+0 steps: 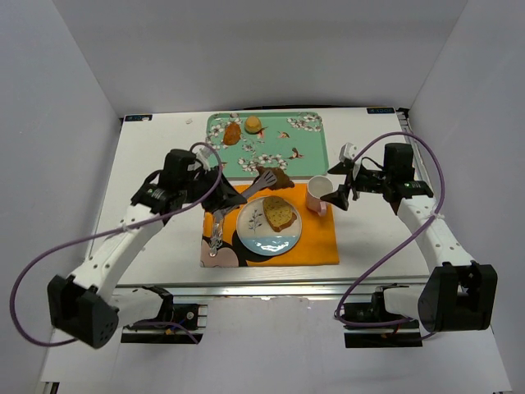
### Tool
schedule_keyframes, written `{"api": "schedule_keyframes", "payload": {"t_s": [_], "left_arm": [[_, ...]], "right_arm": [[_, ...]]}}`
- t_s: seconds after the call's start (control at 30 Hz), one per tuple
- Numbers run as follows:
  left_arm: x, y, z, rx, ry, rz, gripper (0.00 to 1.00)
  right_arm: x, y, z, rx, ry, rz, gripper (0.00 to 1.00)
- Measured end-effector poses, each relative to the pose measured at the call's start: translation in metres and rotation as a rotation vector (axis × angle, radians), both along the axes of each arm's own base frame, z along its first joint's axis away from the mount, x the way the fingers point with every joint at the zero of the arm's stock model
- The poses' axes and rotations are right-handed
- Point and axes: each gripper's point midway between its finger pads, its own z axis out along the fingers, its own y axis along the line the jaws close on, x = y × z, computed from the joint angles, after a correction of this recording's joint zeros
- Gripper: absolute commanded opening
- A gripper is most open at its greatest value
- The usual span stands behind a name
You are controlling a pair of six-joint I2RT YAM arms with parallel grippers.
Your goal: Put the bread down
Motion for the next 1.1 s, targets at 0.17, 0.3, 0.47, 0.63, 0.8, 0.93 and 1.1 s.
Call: {"api": "schedule_keyframes", "payload": {"t_s": [0.17,0.3,0.47,0.63,0.8,0.93,1.1], "left_arm": [[-0.042,0.019,0.001,0.016,0.038,0.008,0.0],[-0.066,0.031,-0.004,0.037,0.081,0.016,0.0],[-0.096,0.046,-0.019,0.083,0.162,0.021,0.0],[-0.112,0.053,-0.031,0.118,0.224,0.011,0.0],[-0.116,0.055,-0.042,0.161,0.249,-0.026,0.0],[-0.116,0.056,-0.053,0.2,0.267,-0.069,0.03],[-0.116,0.054,-0.065,0.227,0.306,-0.135,0.32]], "right_arm": [[-0.002,0.0,-0.004,-0.007,-0.008,0.014,0.89],[-0.003,0.001,-0.005,-0.01,-0.018,0.028,0.89],[-0.005,0.001,-0.008,-0.01,-0.011,0.04,0.89],[-0.004,0.002,-0.01,-0.008,-0.005,0.049,0.89],[-0.004,0.002,-0.013,-0.009,-0.001,0.053,0.89],[-0.003,0.002,-0.014,-0.009,0.003,0.053,0.89],[-0.004,0.002,-0.014,-0.01,0.004,0.053,0.9]]}}
